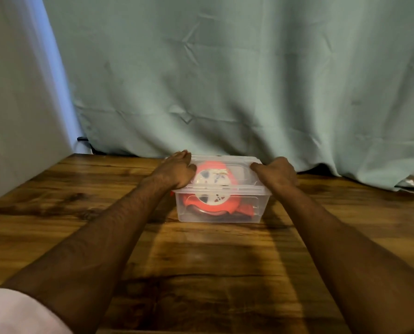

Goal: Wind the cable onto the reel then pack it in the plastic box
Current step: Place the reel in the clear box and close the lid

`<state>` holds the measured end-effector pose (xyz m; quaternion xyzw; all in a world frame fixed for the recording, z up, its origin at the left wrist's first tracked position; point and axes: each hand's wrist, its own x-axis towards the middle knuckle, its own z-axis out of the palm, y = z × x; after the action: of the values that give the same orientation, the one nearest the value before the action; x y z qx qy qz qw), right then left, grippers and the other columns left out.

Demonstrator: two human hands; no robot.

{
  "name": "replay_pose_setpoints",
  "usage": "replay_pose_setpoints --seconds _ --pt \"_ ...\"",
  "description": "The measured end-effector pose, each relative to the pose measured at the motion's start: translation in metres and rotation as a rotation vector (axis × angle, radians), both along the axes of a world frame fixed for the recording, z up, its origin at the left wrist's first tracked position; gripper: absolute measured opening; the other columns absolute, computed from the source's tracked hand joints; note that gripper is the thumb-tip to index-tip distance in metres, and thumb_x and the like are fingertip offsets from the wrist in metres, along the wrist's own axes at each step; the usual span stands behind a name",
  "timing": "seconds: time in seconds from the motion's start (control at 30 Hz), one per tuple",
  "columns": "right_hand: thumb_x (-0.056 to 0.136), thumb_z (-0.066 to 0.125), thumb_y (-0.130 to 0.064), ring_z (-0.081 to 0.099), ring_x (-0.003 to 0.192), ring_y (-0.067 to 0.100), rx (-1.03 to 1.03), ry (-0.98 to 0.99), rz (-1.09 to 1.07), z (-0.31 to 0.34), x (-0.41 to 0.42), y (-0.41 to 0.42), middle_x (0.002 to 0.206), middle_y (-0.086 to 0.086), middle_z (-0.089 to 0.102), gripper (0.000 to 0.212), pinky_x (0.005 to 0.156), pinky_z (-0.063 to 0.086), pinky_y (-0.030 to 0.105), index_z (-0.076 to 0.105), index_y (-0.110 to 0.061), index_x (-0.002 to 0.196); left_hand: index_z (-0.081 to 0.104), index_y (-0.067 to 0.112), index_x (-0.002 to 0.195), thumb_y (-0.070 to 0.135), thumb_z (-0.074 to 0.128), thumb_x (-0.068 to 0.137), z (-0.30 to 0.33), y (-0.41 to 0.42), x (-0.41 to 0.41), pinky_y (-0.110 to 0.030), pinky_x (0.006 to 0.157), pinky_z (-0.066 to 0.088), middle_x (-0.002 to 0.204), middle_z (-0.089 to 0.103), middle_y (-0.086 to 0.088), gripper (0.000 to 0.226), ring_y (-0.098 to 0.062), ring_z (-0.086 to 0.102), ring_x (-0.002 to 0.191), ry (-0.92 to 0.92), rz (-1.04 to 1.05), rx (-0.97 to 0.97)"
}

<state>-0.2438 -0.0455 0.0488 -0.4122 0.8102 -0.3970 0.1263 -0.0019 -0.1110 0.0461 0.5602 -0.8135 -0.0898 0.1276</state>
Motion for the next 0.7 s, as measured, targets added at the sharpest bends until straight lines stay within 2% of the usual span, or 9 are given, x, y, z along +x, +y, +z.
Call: replay_pose_setpoints --seconds 0.07,0.17,0.23,0.33,0.4,0.43,0.5,0.6,0.7 --pt "0.094 0.070 -0.047 0.070 0.114 0.039 -0.002 0.209 -0.092 0.001 0.004 0.002 0.123 0.016 0.075 0.045 0.090 0.055 0.040 0.074 -0.008 0.115 0.018 0.009 0.160 0.037 0.030 0.108 -0.003 0.000 0.000 -0.035 0.127 0.009 0.170 0.012 -0.007 0.060 -0.021 0.010 0.157 0.057 0.015 -0.007" --pt "0.098 0.065 -0.044 0.071 0.111 0.038 0.042 0.373 -0.136 0.005 0.012 0.002 0.121 0.015 0.076 0.041 0.087 0.055 0.039 0.075 -0.009 0.115 0.028 0.013 0.158 0.039 0.041 0.106 -0.003 0.006 -0.001 -0.036 0.126 0.015 0.169 0.020 -0.004 0.060 -0.023 0.020 0.155 0.202 0.075 -0.020" --pt "0.101 0.063 -0.035 0.071 0.111 0.037 0.041 0.582 -0.142 0.006 0.017 0.004 0.120 0.014 0.075 0.031 0.082 0.052 0.037 0.073 -0.009 0.116 0.040 0.015 0.152 0.039 0.045 0.102 -0.004 0.007 0.001 -0.039 0.119 0.032 0.162 0.037 -0.009 0.056 -0.030 0.038 0.146 0.232 0.163 -0.035" --pt "0.103 0.062 -0.025 0.070 0.114 0.036 0.020 0.723 -0.123 0.007 0.018 0.005 0.122 0.014 0.073 0.024 0.086 0.053 0.038 0.070 -0.009 0.119 0.062 0.010 0.121 0.036 0.044 0.098 0.001 0.016 -0.002 -0.031 0.076 0.054 0.114 0.068 -0.014 0.040 -0.030 0.065 0.096 0.356 0.331 0.022" --pt "0.103 0.062 -0.026 0.070 0.113 0.037 0.008 0.705 -0.131 0.006 0.017 0.004 0.121 0.015 0.073 0.024 0.087 0.053 0.039 0.070 -0.009 0.118 0.065 0.011 0.105 0.034 0.043 0.101 0.002 0.024 -0.006 -0.024 0.050 0.049 0.085 0.066 -0.009 0.032 -0.023 0.063 0.070 0.590 0.401 0.227" --pt "0.102 0.063 -0.027 0.070 0.112 0.037 0.000 0.692 -0.133 0.005 0.016 0.004 0.121 0.014 0.073 0.024 0.087 0.053 0.039 0.070 -0.009 0.117 0.065 0.011 0.104 0.034 0.044 0.102 0.001 0.025 -0.007 -0.023 0.047 0.048 0.081 0.065 -0.008 0.031 -0.022 0.063 0.067 0.661 0.424 0.279" --pt "0.103 0.064 -0.030 0.071 0.110 0.036 -0.011 0.673 -0.131 0.004 0.016 0.004 0.119 0.014 0.074 0.026 0.086 0.053 0.039 0.071 -0.010 0.117 0.065 0.010 0.109 0.036 0.052 0.098 -0.002 0.026 -0.006 -0.025 0.053 0.052 0.090 0.068 -0.007 0.032 -0.025 0.066 0.074 0.727 0.450 0.249" --pt "0.103 0.065 -0.032 0.072 0.109 0.035 -0.020 0.661 -0.138 0.004 0.016 0.007 0.118 0.014 0.075 0.027 0.083 0.052 0.037 0.072 -0.010 0.116 0.069 0.006 0.105 0.034 0.068 0.087 -0.005 0.023 -0.003 -0.033 0.065 0.052 0.105 0.069 -0.014 0.033 -0.030 0.066 0.086 0.503 0.489 -0.158" --pt "0.103 0.064 -0.030 0.071 0.109 0.036 -0.006 0.657 -0.126 0.005 0.016 0.007 0.119 0.014 0.075 0.025 0.084 0.052 0.038 0.072 -0.010 0.116 0.070 0.003 0.095 0.018 0.069 0.087 -0.002 0.028 -0.006 -0.034 0.064 0.053 0.107 0.065 -0.020 0.017 -0.034 0.066 0.082 0.431 0.411 -0.291"
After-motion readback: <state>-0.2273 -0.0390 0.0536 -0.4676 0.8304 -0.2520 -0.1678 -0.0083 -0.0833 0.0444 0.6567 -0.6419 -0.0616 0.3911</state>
